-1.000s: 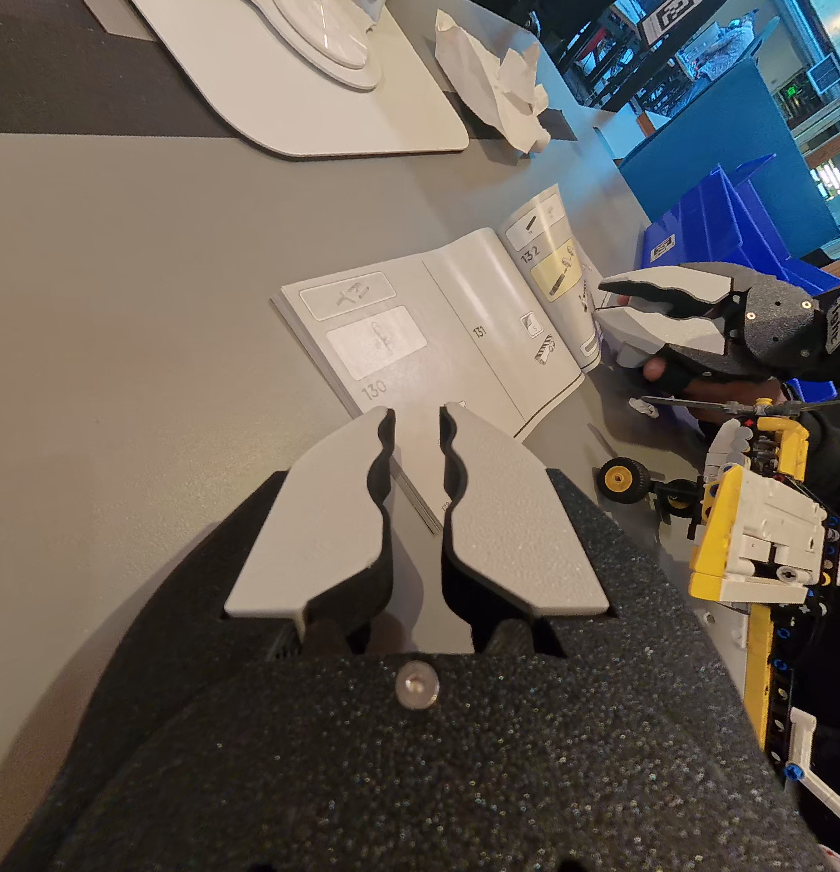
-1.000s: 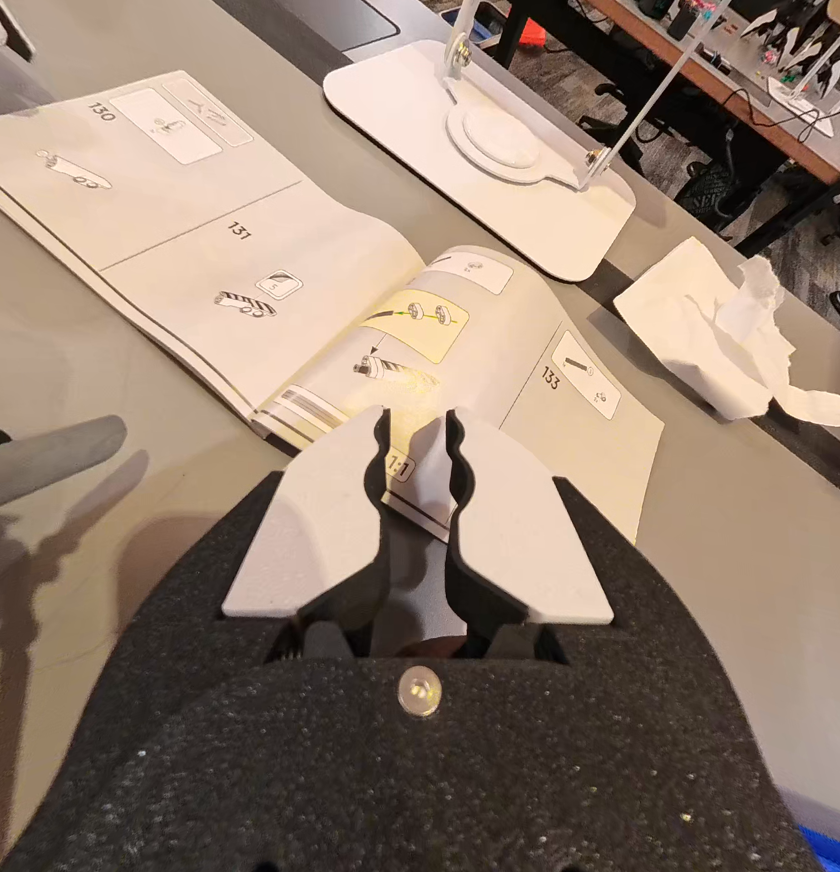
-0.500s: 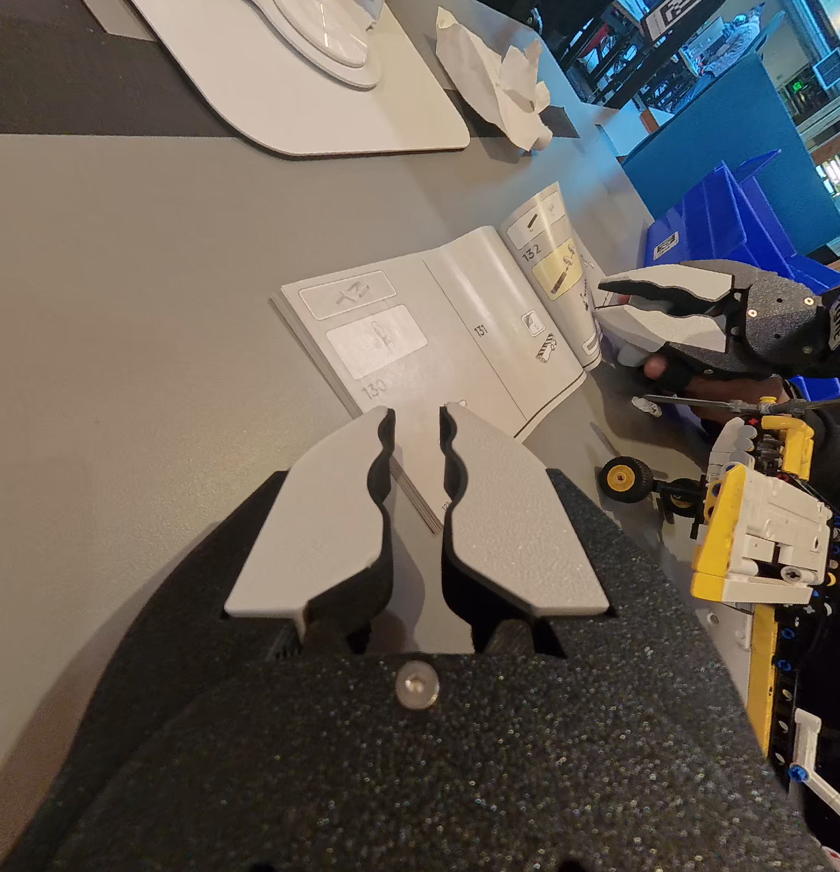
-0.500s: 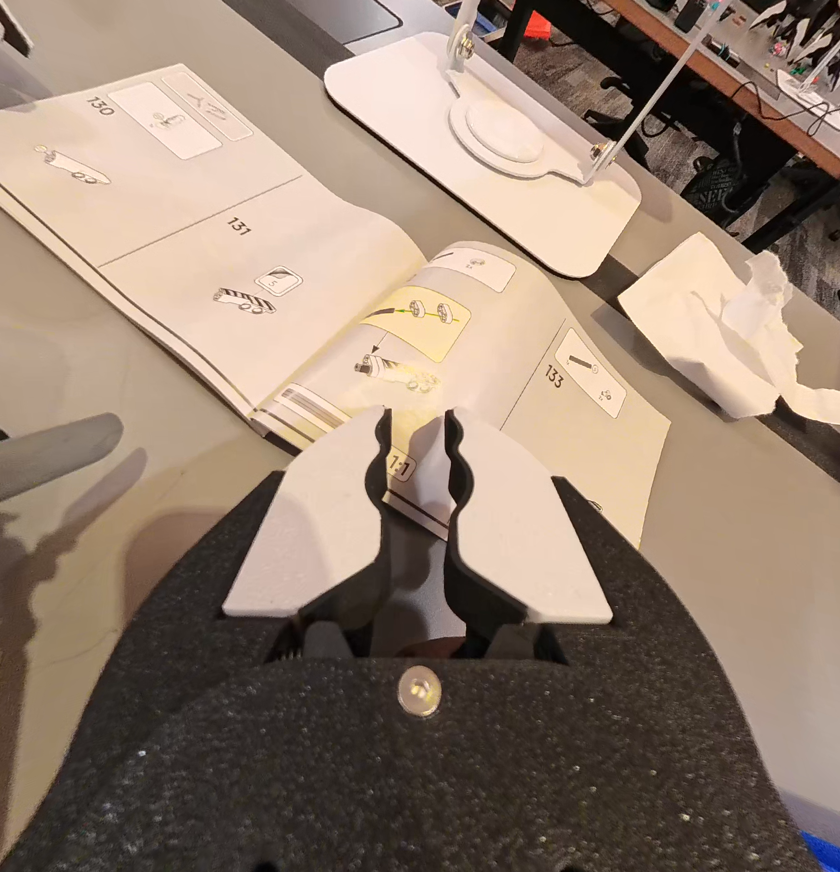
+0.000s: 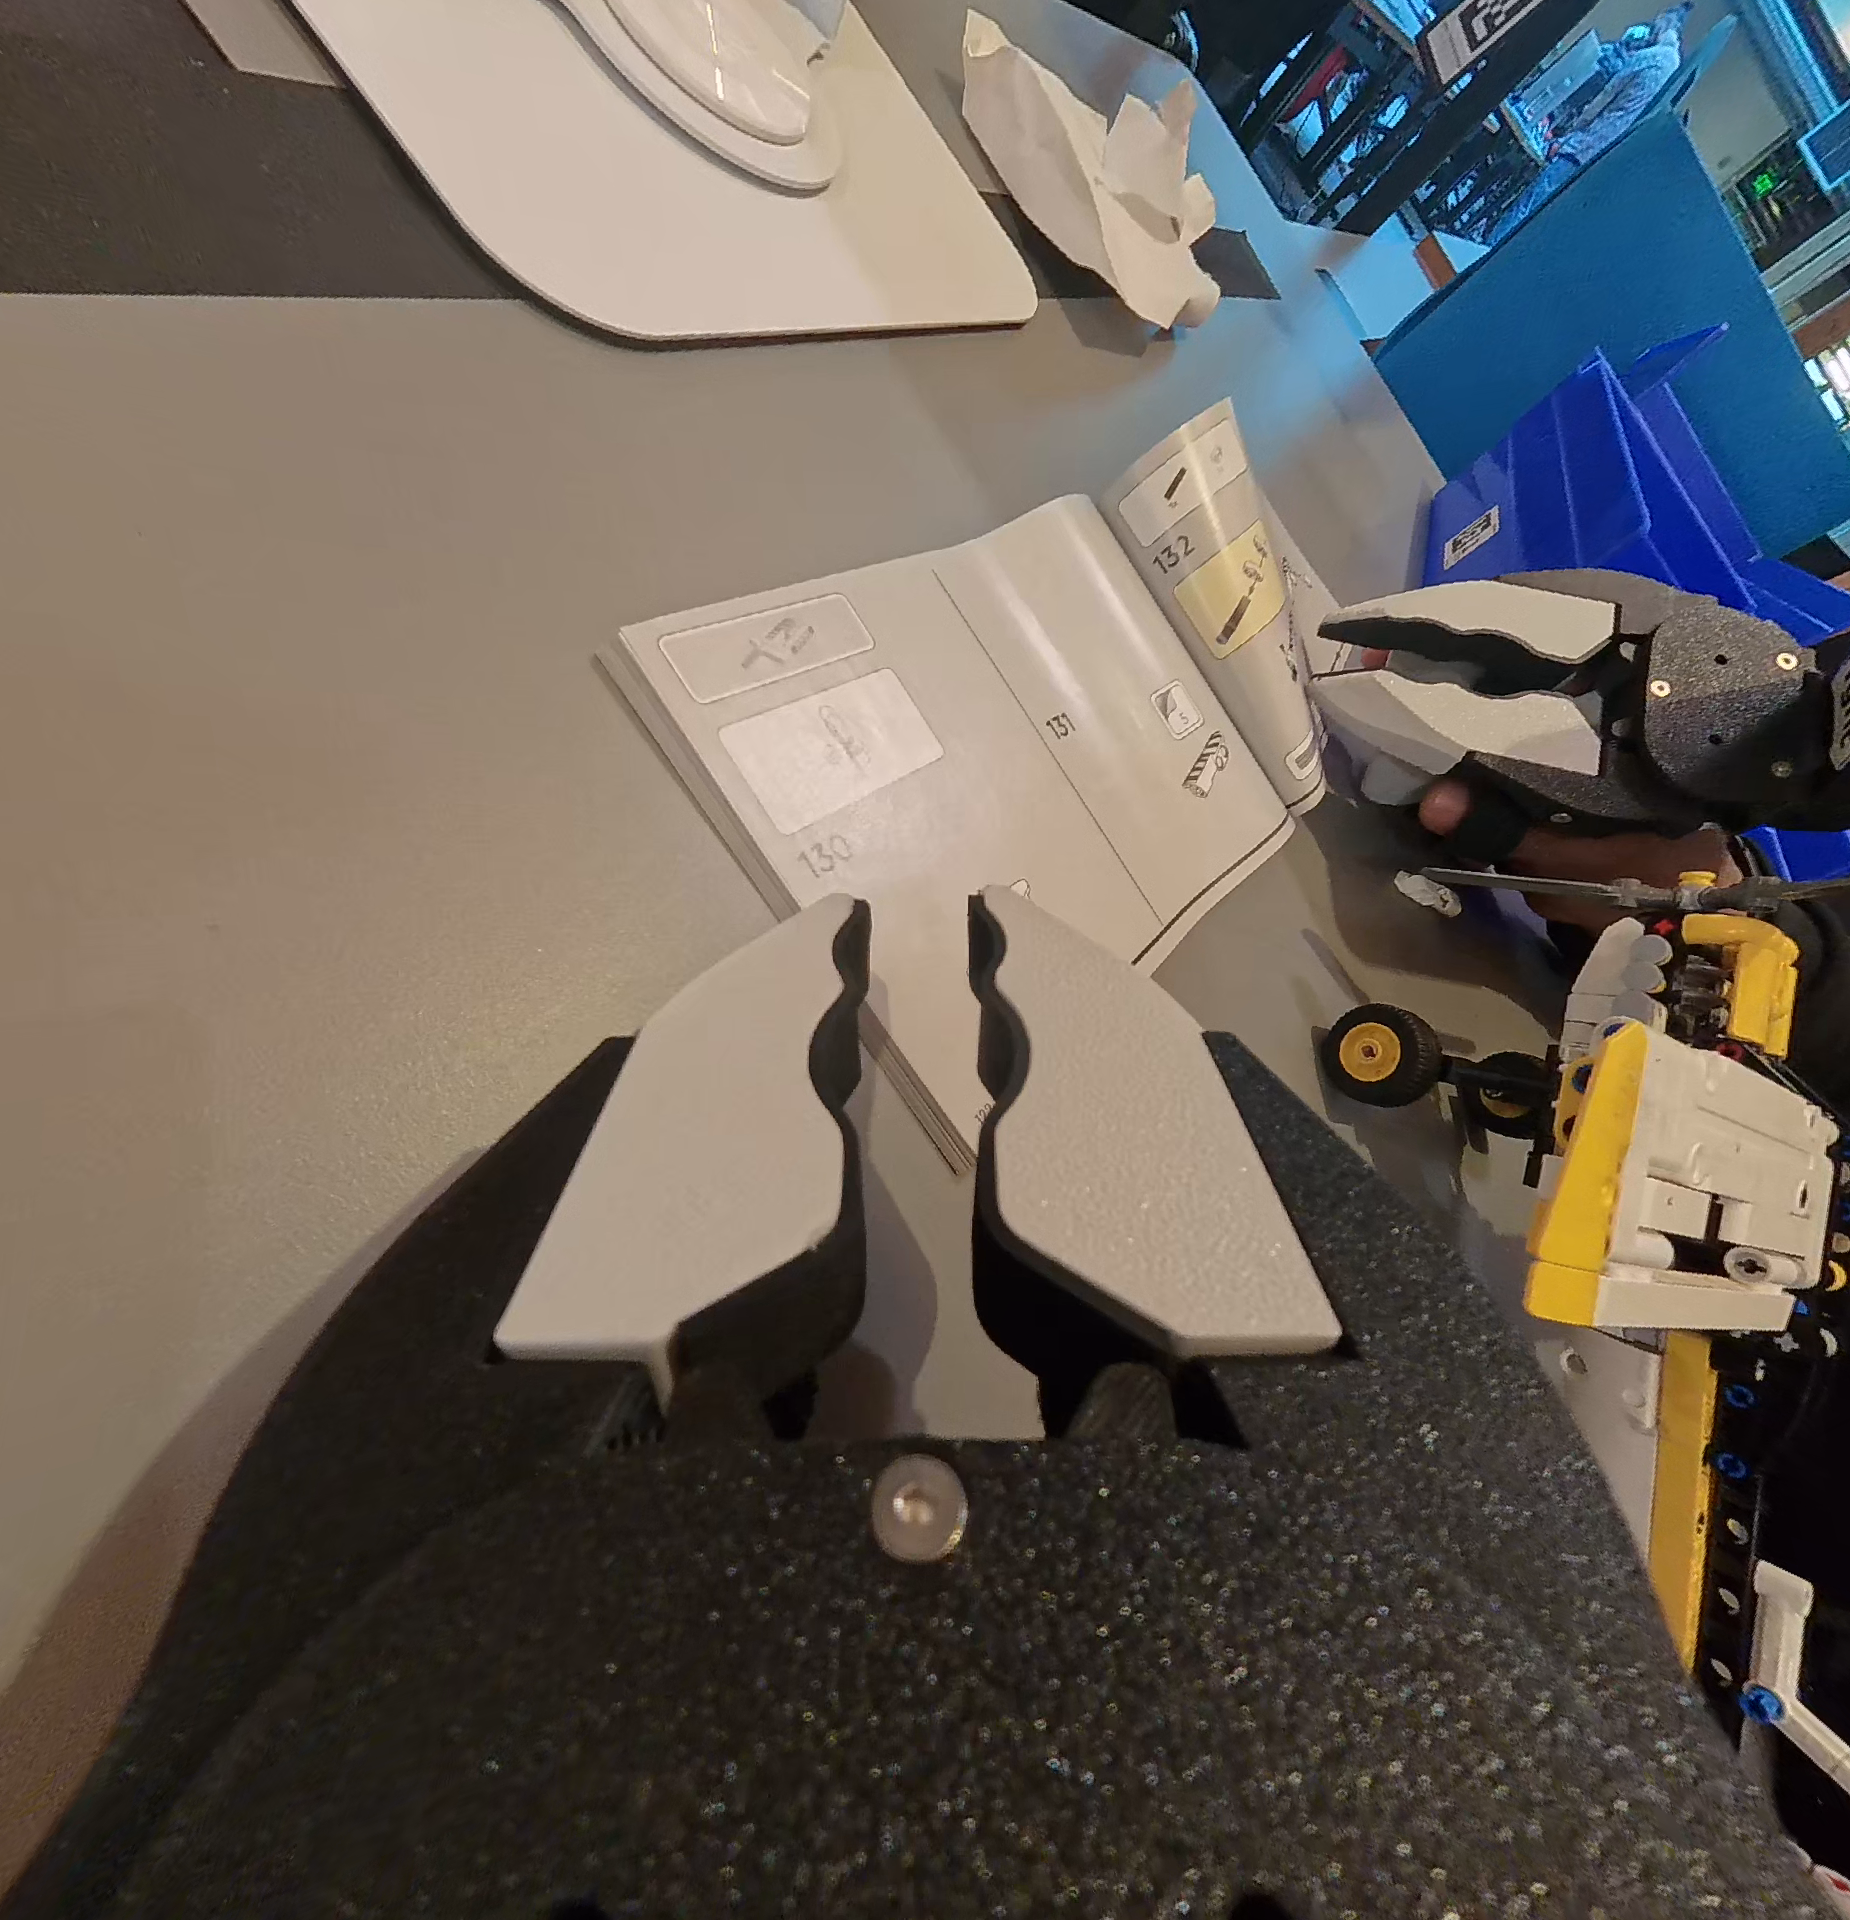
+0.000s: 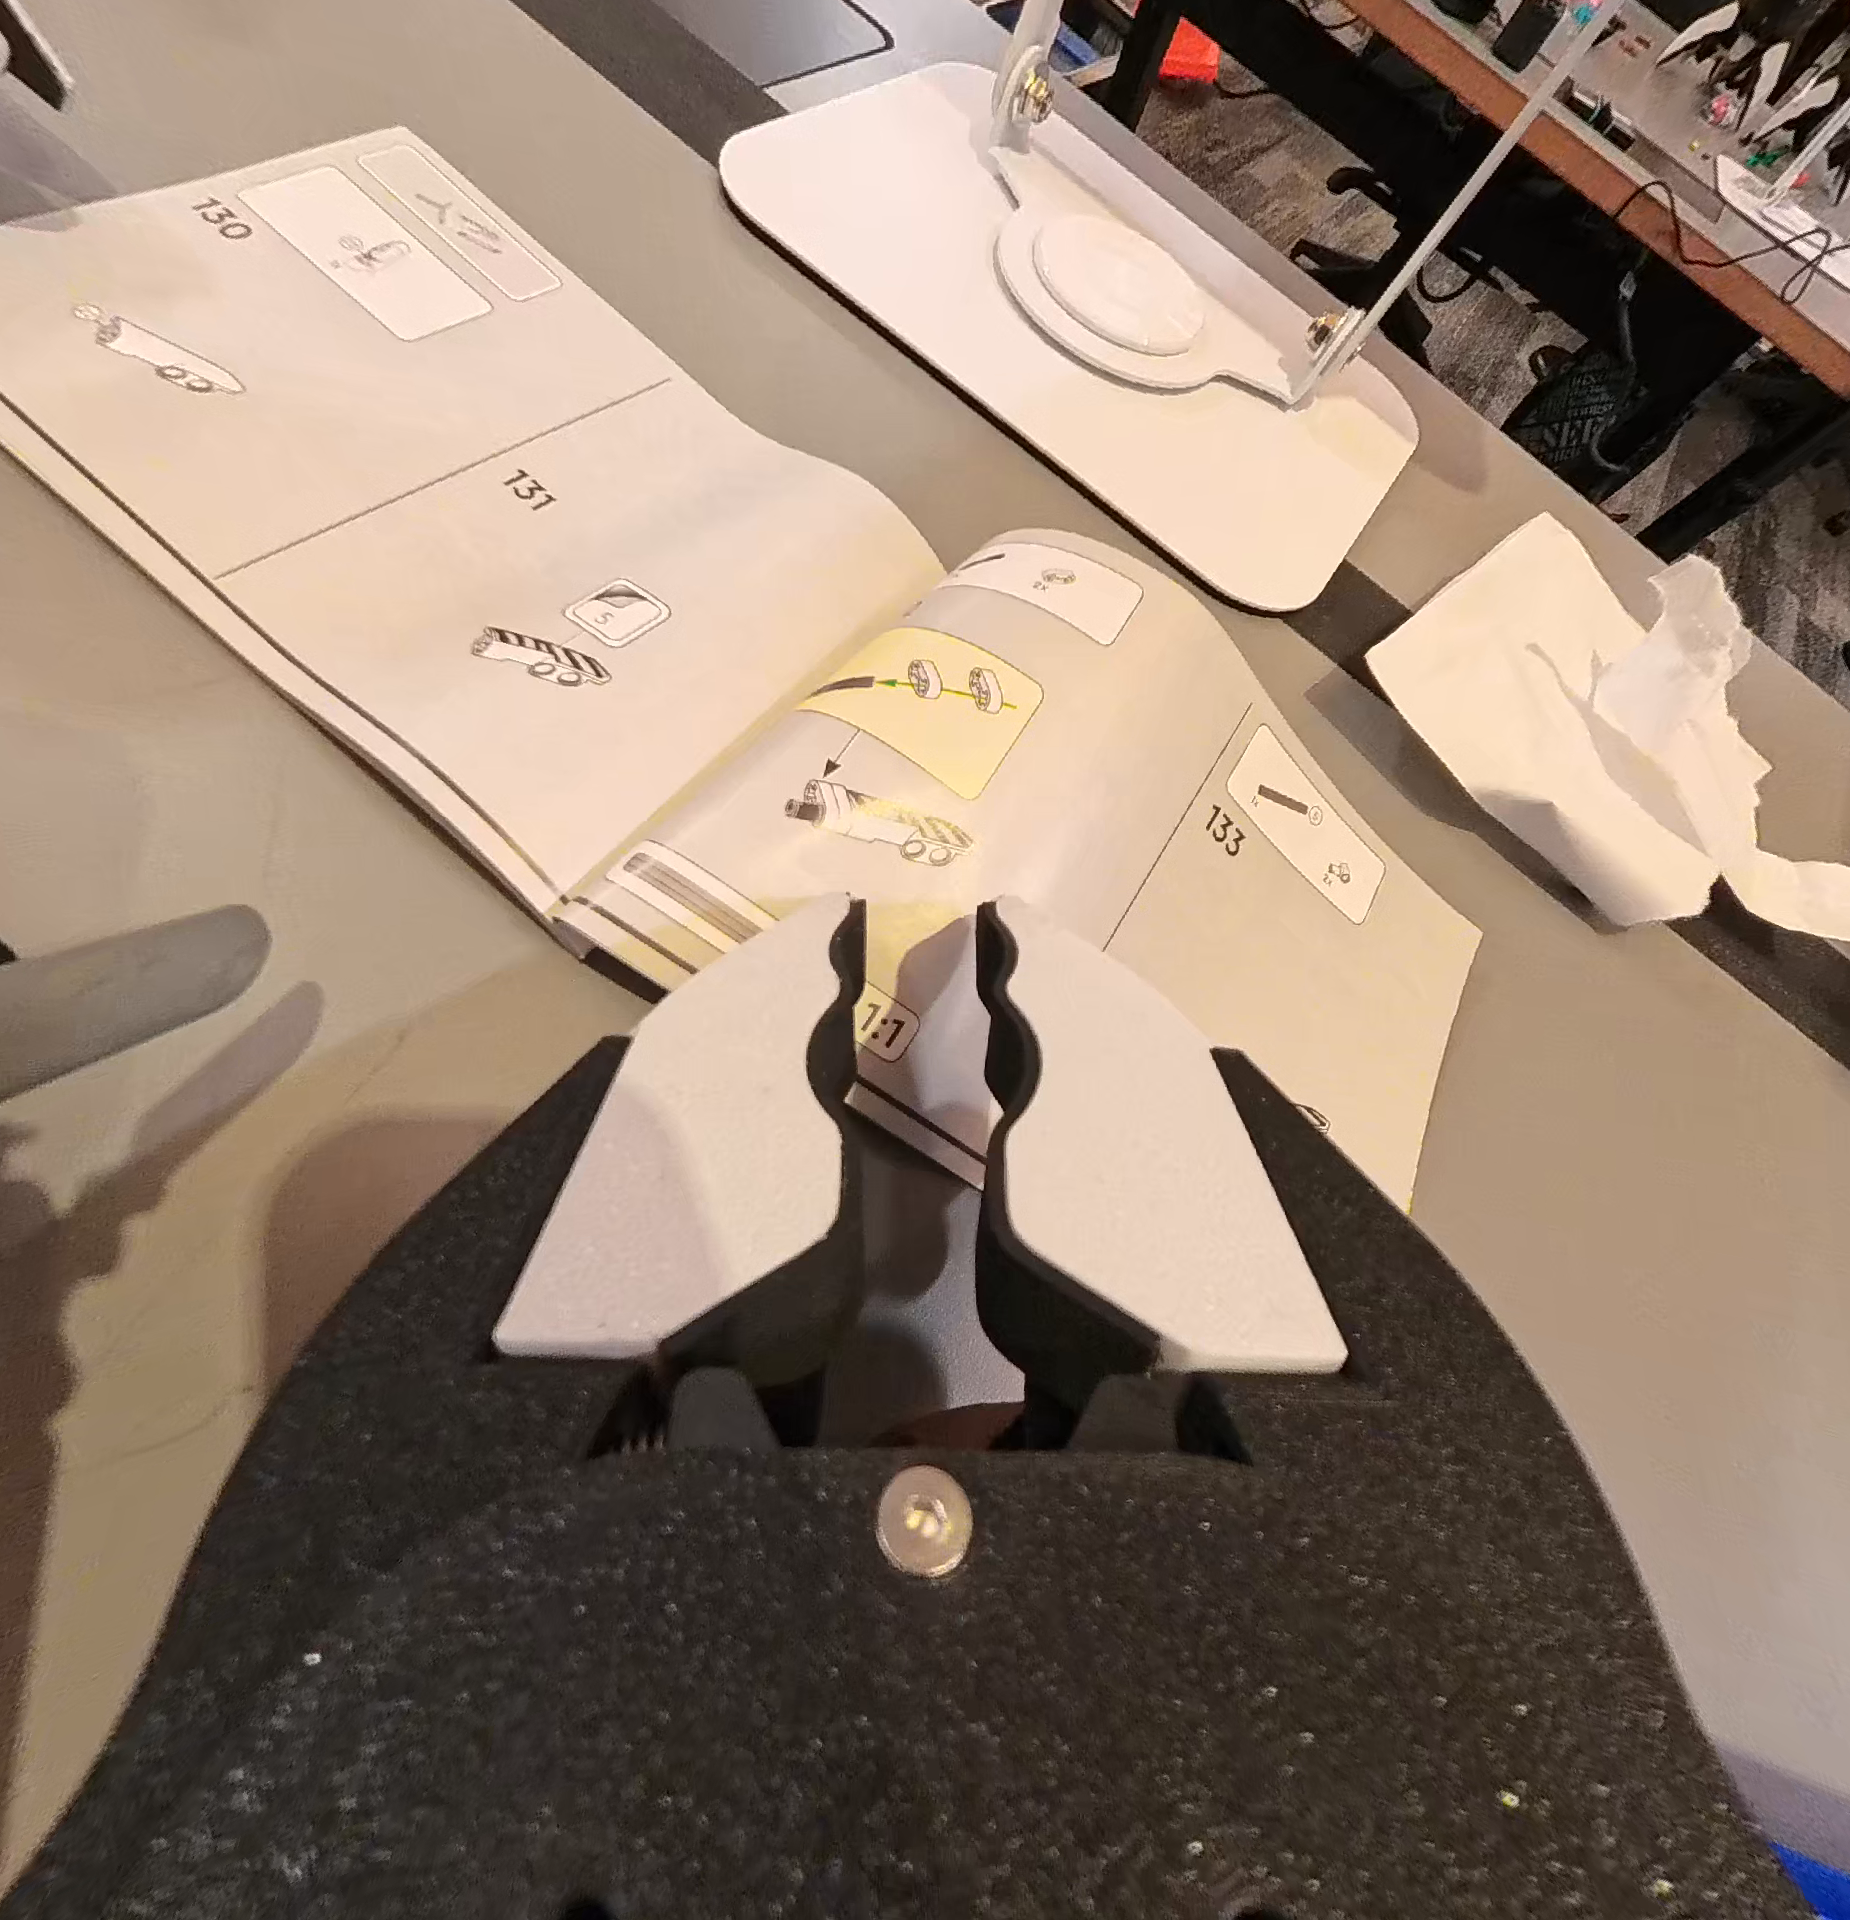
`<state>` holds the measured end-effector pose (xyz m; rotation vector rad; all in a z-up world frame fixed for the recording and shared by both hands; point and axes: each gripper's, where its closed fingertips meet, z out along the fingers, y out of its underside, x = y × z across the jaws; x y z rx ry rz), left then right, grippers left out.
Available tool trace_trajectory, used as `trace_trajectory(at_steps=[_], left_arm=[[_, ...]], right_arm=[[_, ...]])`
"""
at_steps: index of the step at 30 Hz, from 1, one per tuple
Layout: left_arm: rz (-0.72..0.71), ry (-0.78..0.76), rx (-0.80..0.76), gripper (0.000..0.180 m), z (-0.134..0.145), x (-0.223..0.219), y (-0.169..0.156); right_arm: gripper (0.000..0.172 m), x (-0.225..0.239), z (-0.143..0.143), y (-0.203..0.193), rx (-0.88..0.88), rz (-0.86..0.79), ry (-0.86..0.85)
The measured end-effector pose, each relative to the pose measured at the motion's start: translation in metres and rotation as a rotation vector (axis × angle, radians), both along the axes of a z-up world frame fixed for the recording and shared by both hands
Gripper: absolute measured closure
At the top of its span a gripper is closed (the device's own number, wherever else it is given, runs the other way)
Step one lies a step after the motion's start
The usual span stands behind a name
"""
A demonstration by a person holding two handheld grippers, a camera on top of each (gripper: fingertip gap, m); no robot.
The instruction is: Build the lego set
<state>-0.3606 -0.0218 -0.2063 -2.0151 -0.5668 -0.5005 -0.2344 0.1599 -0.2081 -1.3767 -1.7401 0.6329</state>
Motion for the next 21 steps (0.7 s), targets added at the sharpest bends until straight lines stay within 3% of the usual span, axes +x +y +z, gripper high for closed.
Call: trace_trajectory(at_steps=[21], left_arm=[[-0.001, 0.004, -0.007, 0.162, -0.0009, 0.0002, 0.0003]], right_arm=[[0.153, 0.0001, -0.0002, -0.0004, 0.016, 0.003, 0.000]])
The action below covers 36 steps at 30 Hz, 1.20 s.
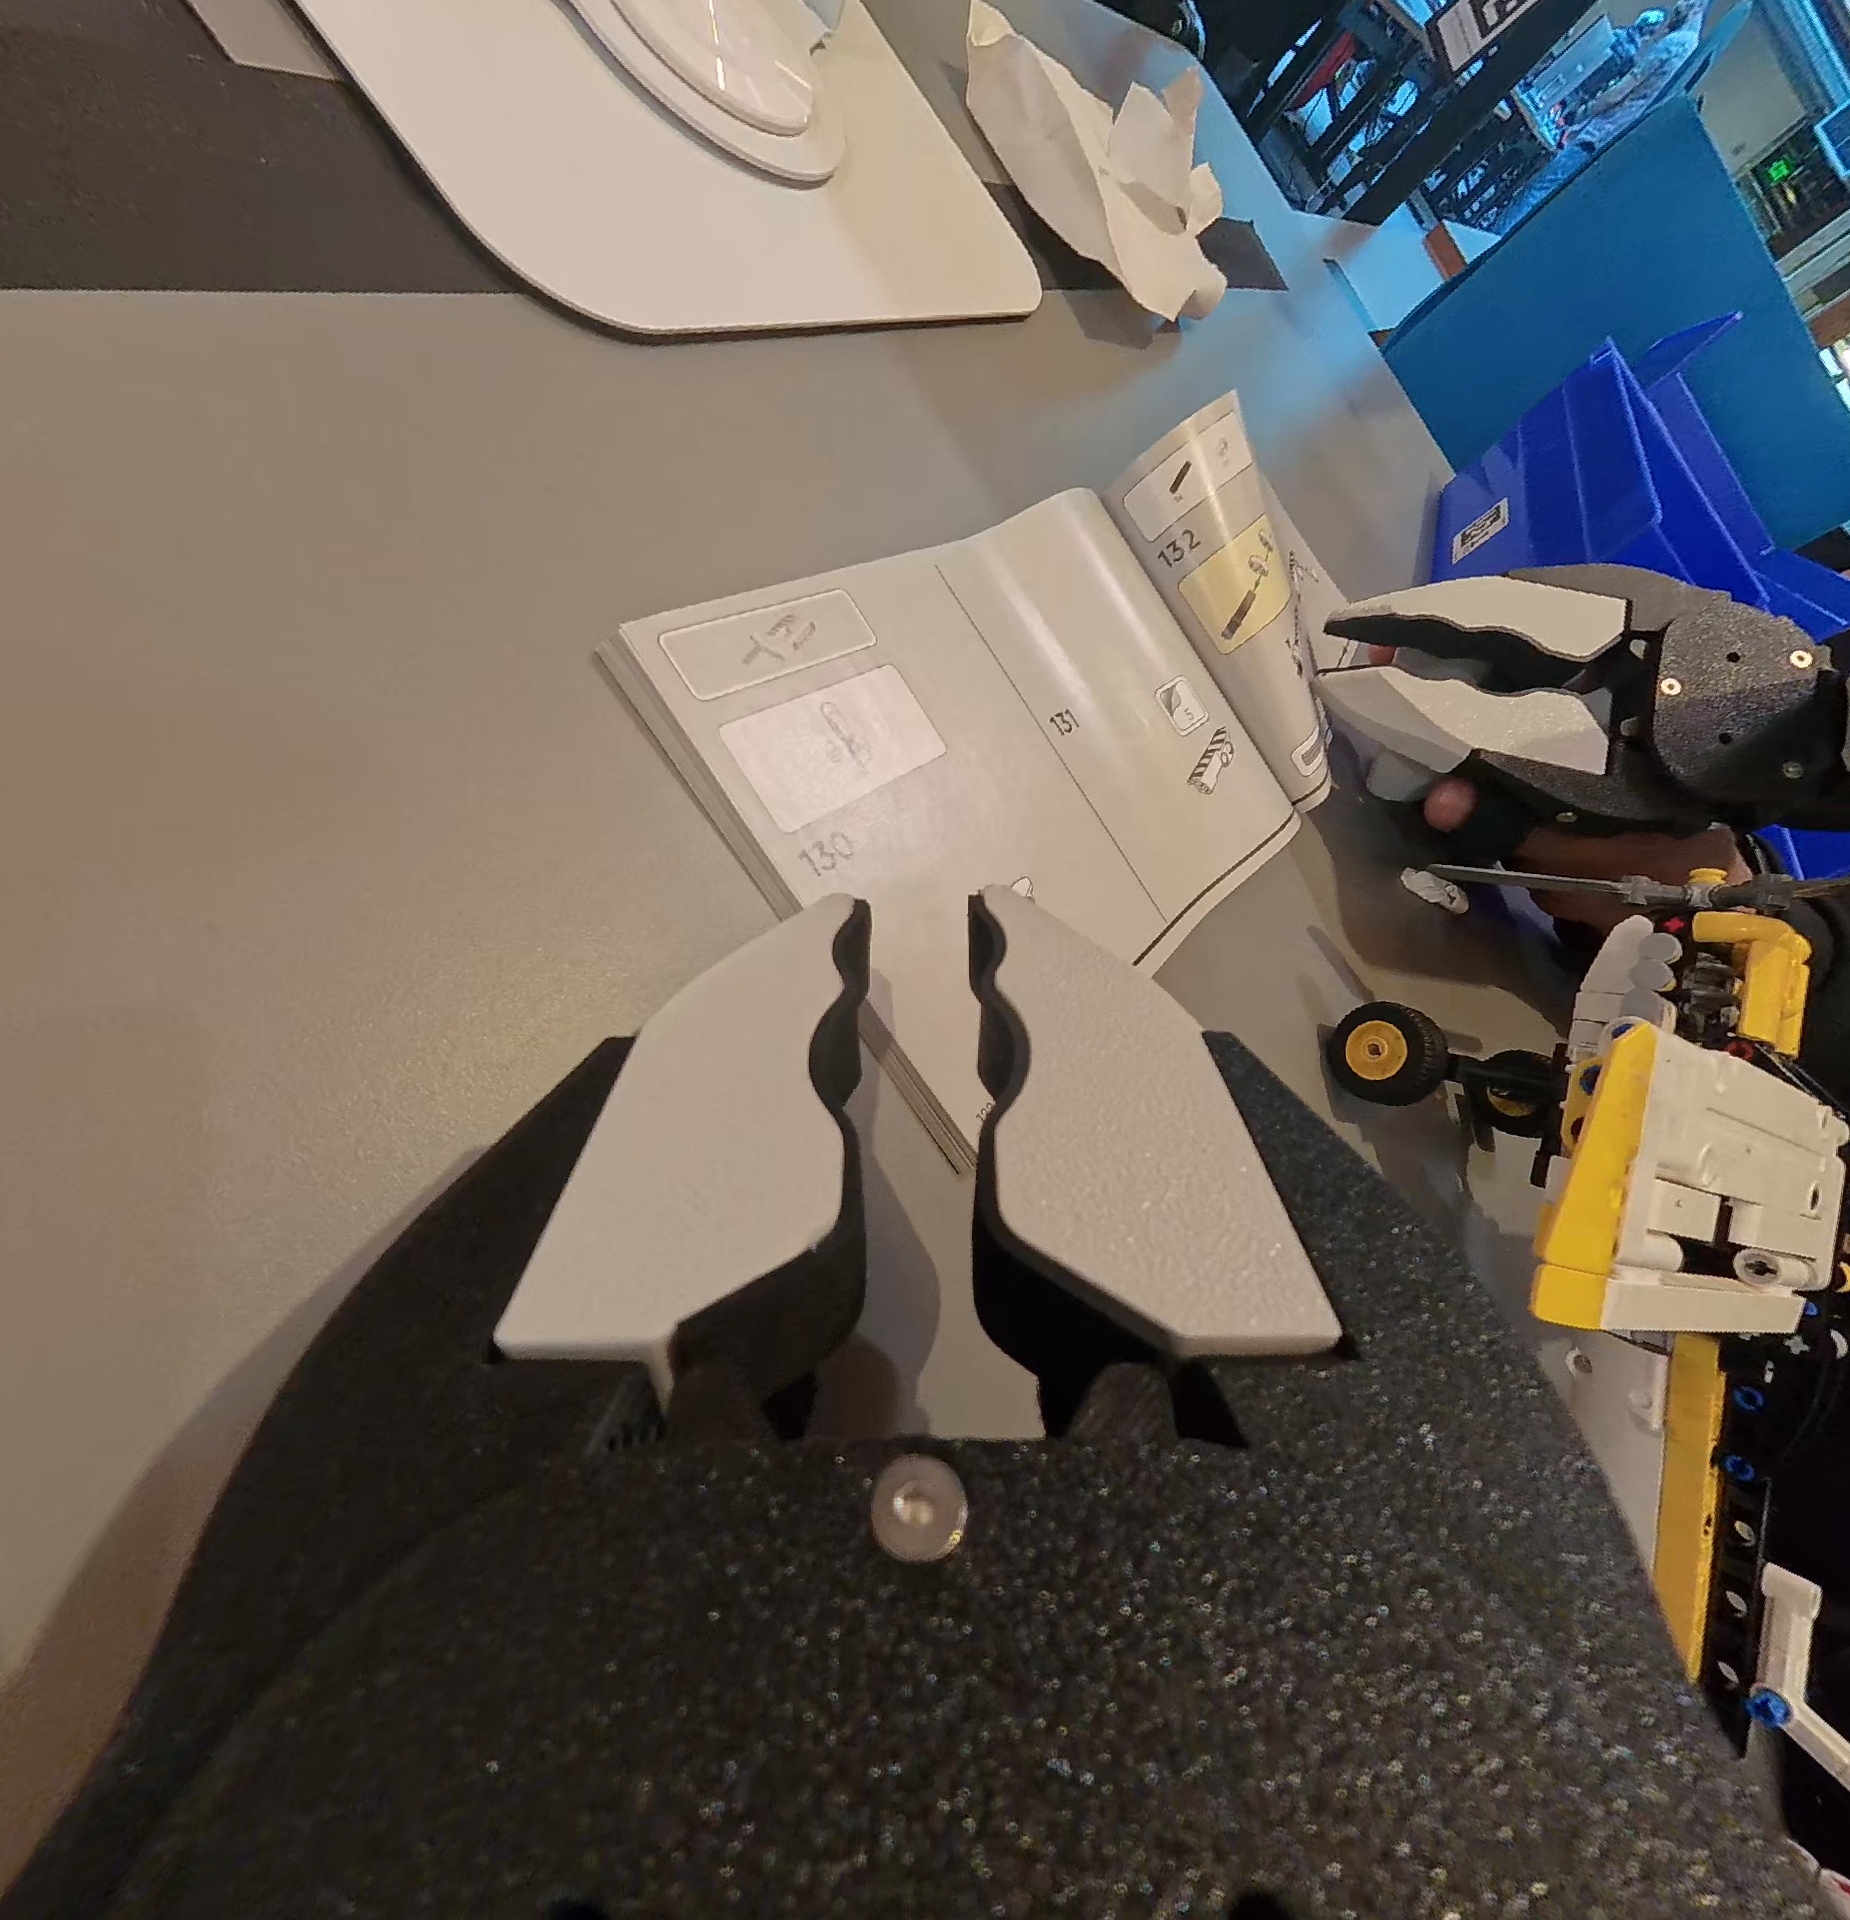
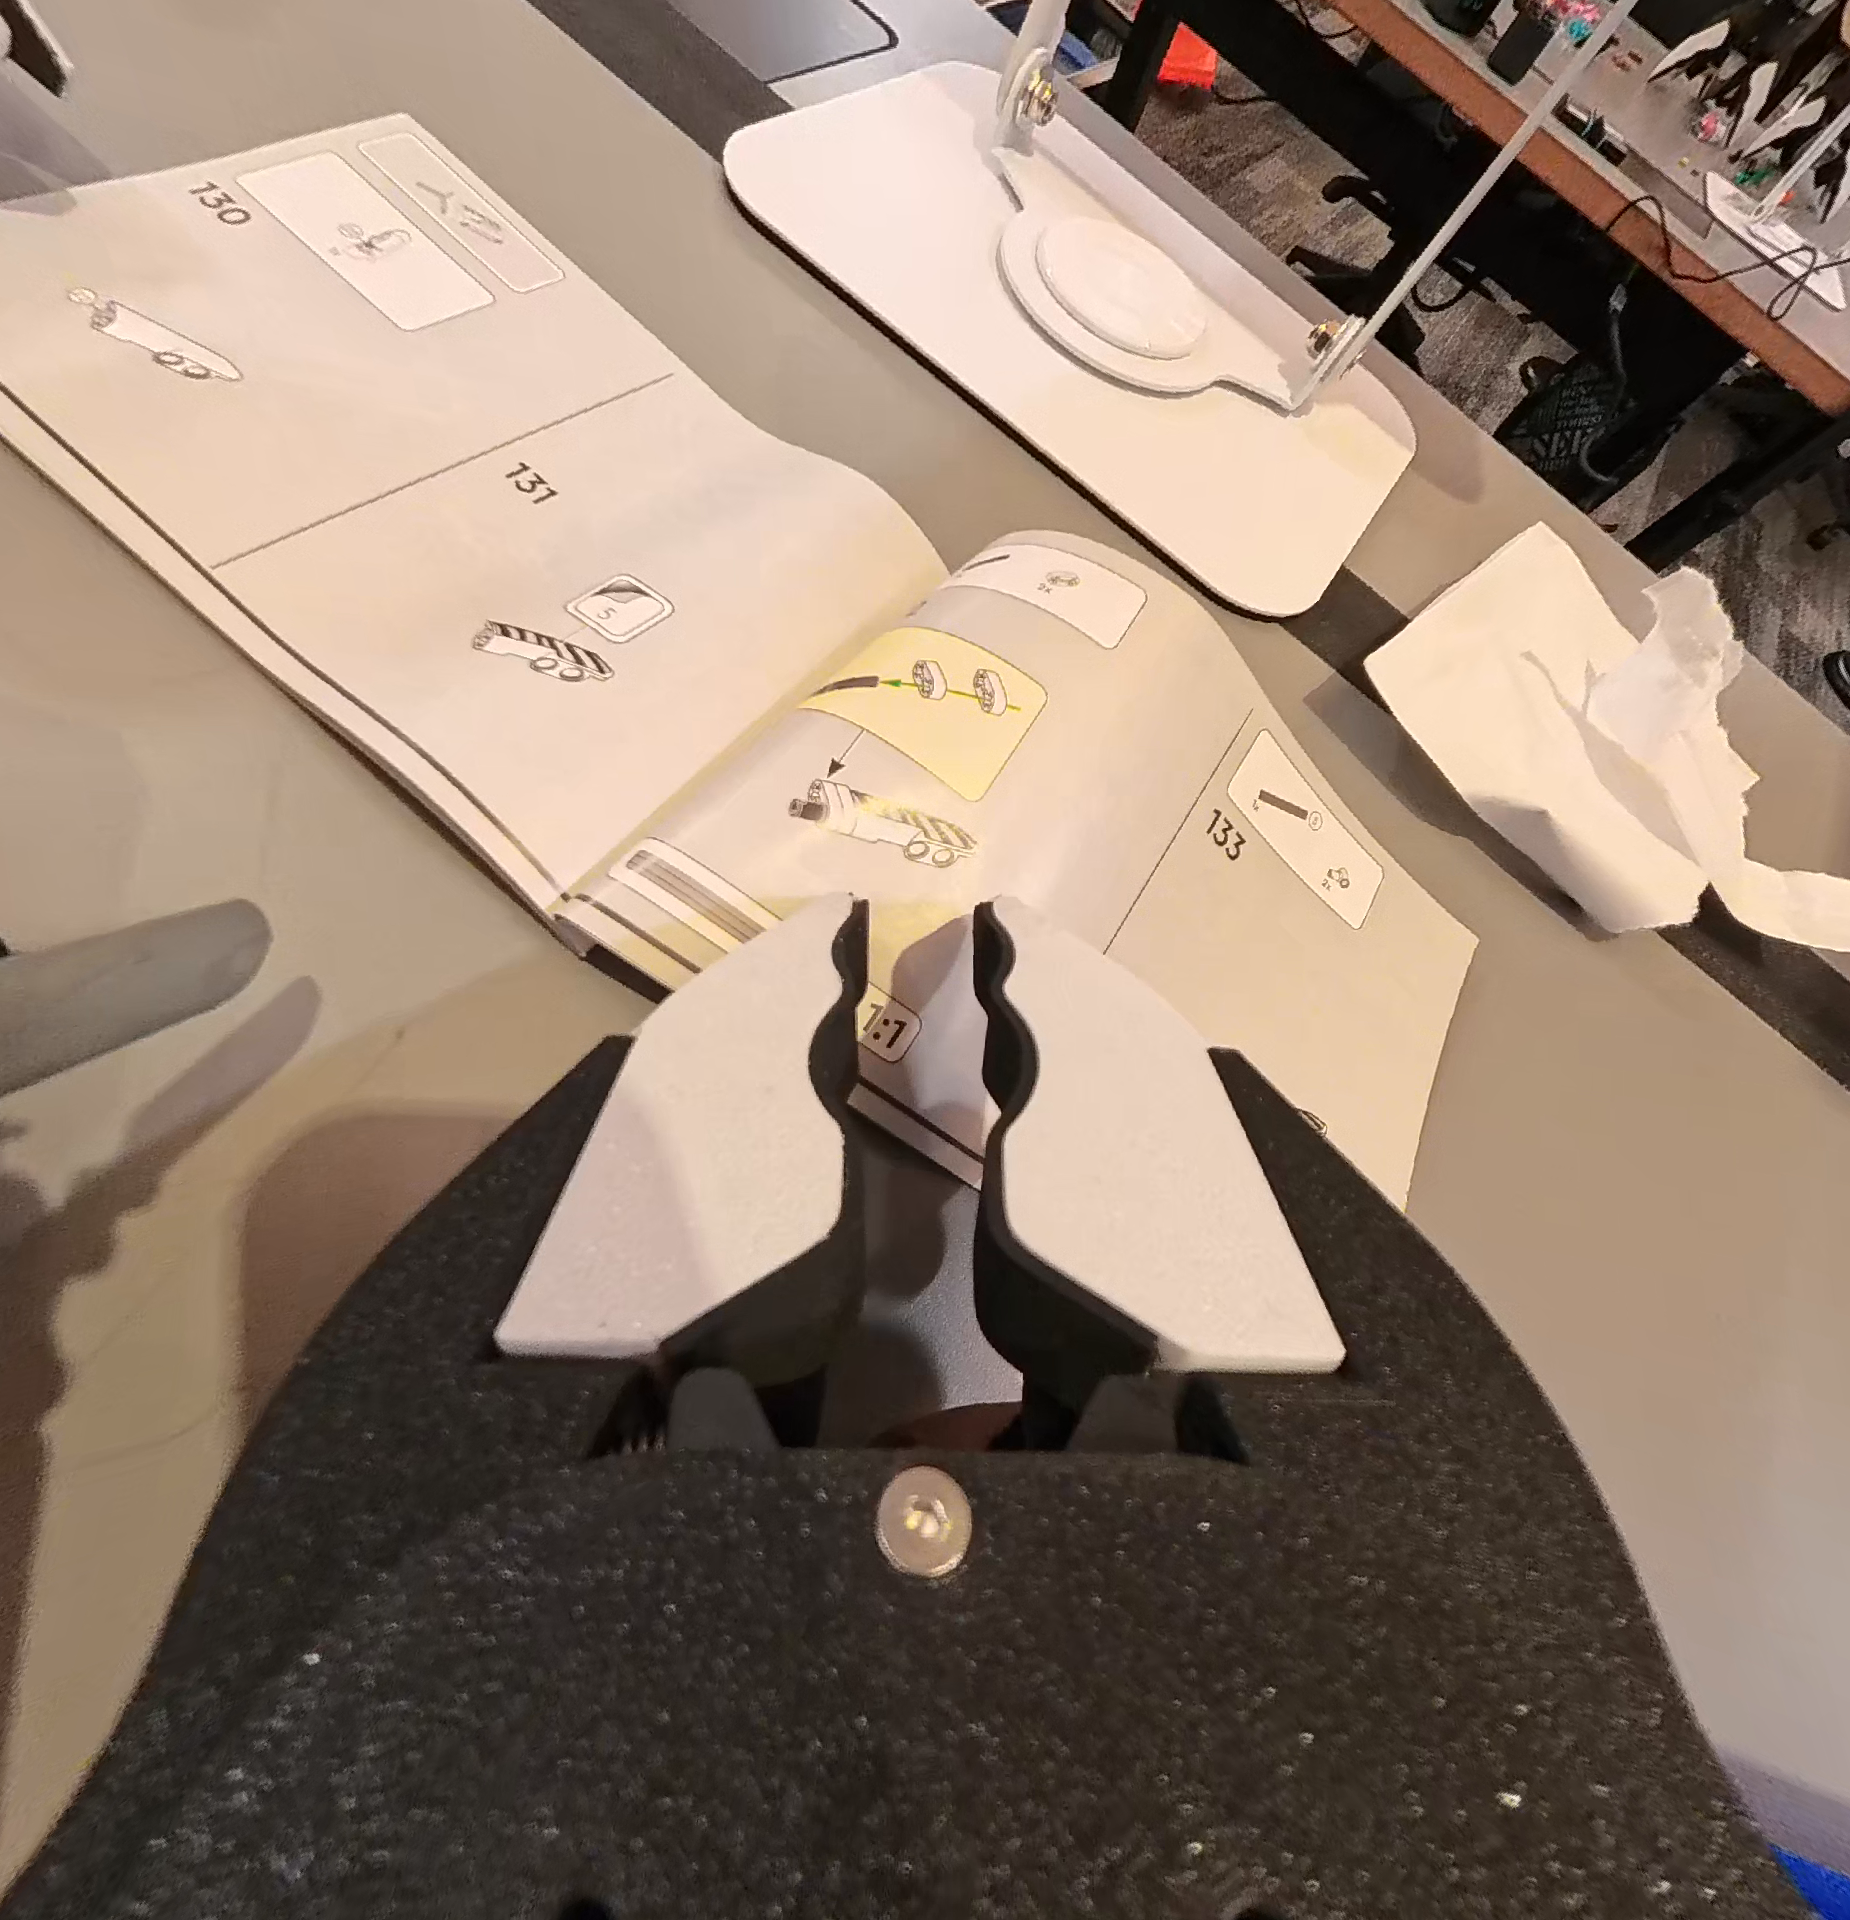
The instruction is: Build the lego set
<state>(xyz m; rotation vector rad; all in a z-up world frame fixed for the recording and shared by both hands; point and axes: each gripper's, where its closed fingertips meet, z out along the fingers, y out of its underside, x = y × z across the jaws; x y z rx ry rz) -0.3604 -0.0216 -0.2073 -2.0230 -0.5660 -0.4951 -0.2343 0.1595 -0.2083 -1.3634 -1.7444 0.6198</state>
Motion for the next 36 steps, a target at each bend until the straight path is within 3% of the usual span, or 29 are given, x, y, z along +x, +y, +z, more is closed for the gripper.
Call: trace_trajectory(at_steps=[23, 26, 30, 33, 36], left_arm=[[0.007, 0.018, -0.004, 0.162, 0.000, 0.000, 0.000], [0.011, 0.019, -0.001, 0.162, 0.000, -0.001, 0.000], [0.025, 0.024, -0.007, 0.162, -0.001, -0.003, -0.001], [0.028, 0.032, -0.008, 0.163, -0.001, -0.003, -0.001], [0.027, 0.035, -0.008, 0.163, 0.000, -0.002, -0.001]], right_arm=[[0.150, 0.001, 0.007, -0.002, 0.001, -0.011, 0.024], [0.146, 0.014, 0.025, -0.016, -0.070, 0.019, -0.003], [0.144, 0.051, 0.077, -0.036, -0.191, 0.120, -0.023], [0.144, 0.083, 0.114, -0.021, -0.205, 0.158, -0.012], [0.145, 0.114, 0.133, 0.036, -0.047, 0.134, -0.050]])
